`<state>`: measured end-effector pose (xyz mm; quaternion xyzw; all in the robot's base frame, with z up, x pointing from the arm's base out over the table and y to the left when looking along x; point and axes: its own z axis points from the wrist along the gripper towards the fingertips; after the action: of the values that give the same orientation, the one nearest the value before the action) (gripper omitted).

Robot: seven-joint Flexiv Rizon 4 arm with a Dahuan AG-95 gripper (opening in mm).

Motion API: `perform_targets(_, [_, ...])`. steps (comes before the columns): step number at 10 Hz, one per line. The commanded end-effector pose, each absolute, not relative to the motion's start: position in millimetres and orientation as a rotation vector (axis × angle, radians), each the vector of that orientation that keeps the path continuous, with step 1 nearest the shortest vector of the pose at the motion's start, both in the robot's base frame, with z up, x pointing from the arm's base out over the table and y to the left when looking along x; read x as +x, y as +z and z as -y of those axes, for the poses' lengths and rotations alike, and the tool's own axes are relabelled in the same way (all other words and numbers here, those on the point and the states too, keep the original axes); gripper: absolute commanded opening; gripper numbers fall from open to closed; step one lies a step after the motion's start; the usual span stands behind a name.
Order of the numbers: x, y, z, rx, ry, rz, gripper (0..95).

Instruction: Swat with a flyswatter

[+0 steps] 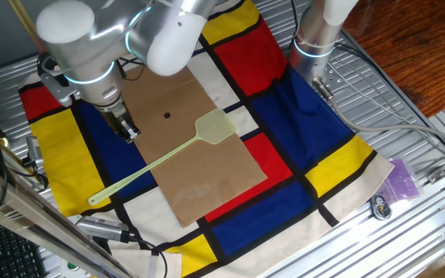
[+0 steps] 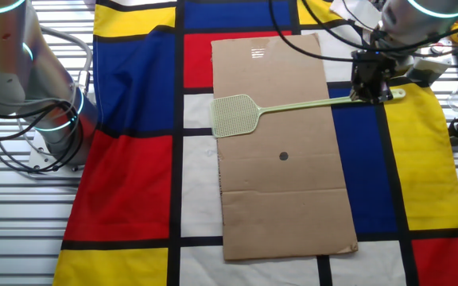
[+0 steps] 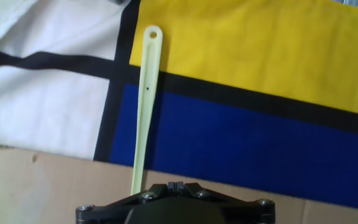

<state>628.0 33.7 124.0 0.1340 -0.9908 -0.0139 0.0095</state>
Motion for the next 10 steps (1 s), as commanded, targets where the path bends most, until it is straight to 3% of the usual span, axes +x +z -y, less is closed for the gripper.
perform_targets(1, [630.0,123.3,-34.0,0.437,-0.054,3.090,0.0])
perform_targets(10, [630.0,123.3,-34.0,0.499,-0.060,3.093,0.0])
